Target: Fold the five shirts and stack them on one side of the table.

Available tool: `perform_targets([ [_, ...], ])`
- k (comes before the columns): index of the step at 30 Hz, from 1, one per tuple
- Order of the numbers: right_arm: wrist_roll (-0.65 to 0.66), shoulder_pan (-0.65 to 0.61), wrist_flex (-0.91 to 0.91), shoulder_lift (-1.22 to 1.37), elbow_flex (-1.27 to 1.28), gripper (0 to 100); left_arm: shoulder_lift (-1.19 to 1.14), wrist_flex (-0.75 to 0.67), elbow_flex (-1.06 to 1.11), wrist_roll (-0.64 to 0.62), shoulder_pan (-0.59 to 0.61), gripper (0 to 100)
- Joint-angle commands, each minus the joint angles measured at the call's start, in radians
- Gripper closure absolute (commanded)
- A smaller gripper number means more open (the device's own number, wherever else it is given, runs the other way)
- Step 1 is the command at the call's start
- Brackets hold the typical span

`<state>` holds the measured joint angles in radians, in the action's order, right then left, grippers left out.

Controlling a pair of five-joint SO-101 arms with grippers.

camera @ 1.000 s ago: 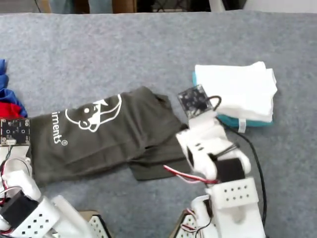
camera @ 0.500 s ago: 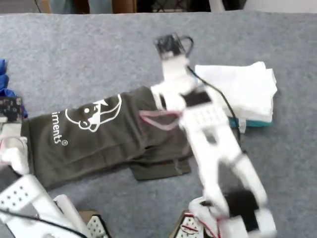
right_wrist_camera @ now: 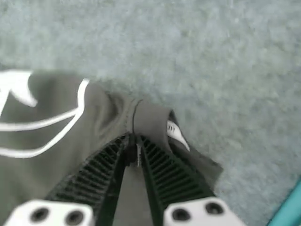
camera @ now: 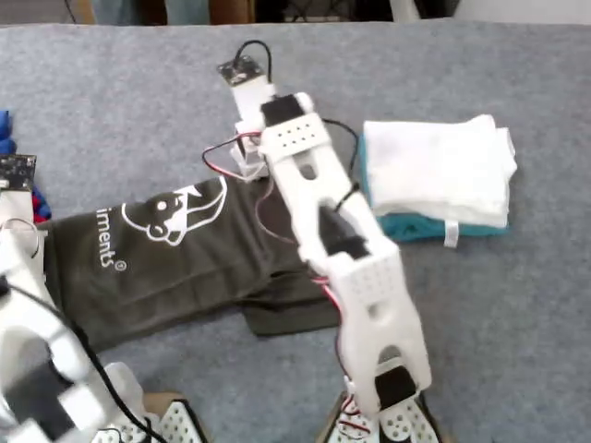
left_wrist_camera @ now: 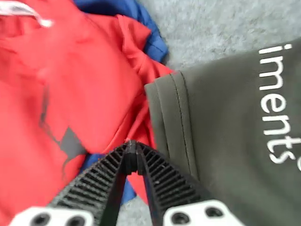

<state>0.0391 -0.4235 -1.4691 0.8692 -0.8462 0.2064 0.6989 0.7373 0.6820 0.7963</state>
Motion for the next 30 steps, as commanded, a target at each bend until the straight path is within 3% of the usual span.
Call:
perform_targets([
  [1, -0.026, 0.037, -0.057, 0.166, -0.277, 98.3, -0.187, -0.011, -0.185, -0.011, 0.056, 97],
  [10, -0.021, 0.077, -0.250, 0.441, -0.828, 98.3, -0.410, -0.011, -0.358, -0.003, 0.209, 97],
  [16, -0.021, 0.078, -0.290, 0.409, -0.825, 98.3, -0.410, -0.011, -0.437, -0.012, 0.252, 97],
  [24, -0.020, 0.077, -0.290, 0.259, -0.826, 98.3, -0.601, -0.009, -0.763, -0.057, 0.321, 97],
  [30, -0.021, 0.089, -0.296, 0.145, -0.799, 98.3, -0.657, 0.229, -1.018, -0.181, 0.283, 97],
])
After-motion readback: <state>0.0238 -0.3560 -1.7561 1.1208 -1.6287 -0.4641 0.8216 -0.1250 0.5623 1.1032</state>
